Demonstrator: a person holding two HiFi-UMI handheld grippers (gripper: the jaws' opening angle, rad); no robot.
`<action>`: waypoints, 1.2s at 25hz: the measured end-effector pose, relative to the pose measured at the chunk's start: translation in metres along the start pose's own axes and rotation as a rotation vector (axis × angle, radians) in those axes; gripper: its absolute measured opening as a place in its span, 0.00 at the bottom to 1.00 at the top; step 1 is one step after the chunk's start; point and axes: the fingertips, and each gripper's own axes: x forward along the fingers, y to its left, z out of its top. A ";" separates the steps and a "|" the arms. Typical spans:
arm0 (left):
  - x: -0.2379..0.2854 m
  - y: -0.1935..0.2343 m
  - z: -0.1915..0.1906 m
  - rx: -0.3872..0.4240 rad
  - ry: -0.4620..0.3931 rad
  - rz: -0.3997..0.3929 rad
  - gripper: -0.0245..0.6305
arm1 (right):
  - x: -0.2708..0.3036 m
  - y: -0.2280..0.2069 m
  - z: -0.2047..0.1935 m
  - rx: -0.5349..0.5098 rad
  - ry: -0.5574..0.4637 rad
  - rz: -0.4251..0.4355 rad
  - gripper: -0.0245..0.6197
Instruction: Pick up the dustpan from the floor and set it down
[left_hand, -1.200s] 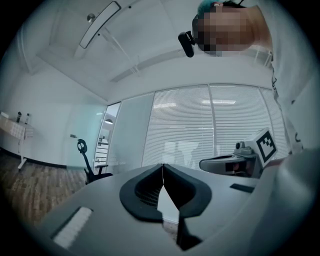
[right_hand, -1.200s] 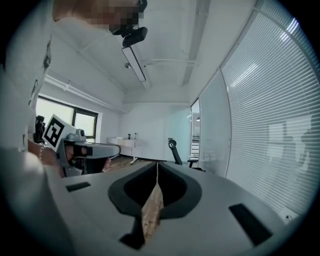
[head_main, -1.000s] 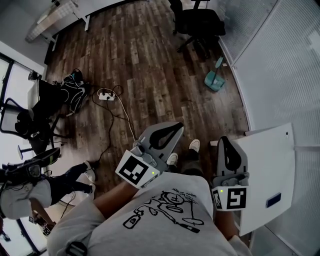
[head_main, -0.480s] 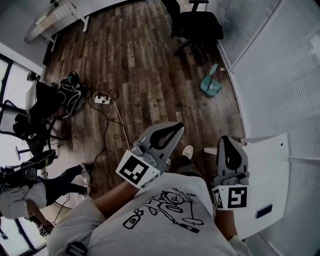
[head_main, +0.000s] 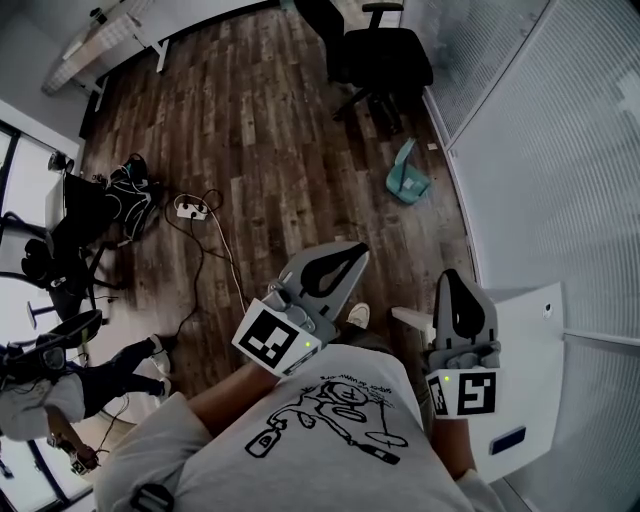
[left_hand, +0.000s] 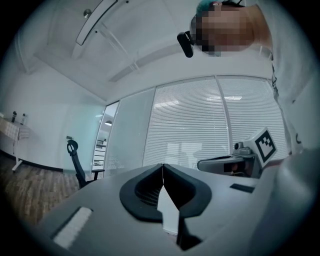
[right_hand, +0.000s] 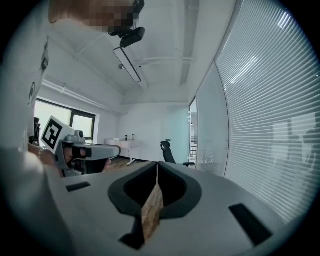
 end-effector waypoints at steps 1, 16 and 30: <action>0.007 0.000 0.000 -0.001 0.002 0.001 0.04 | 0.002 -0.007 -0.001 0.004 0.002 -0.001 0.05; 0.081 -0.018 -0.006 0.032 0.017 0.010 0.04 | 0.004 -0.086 -0.016 0.040 -0.008 -0.005 0.05; 0.108 0.004 -0.020 0.029 0.043 0.002 0.04 | 0.035 -0.102 -0.031 0.067 0.012 -0.005 0.05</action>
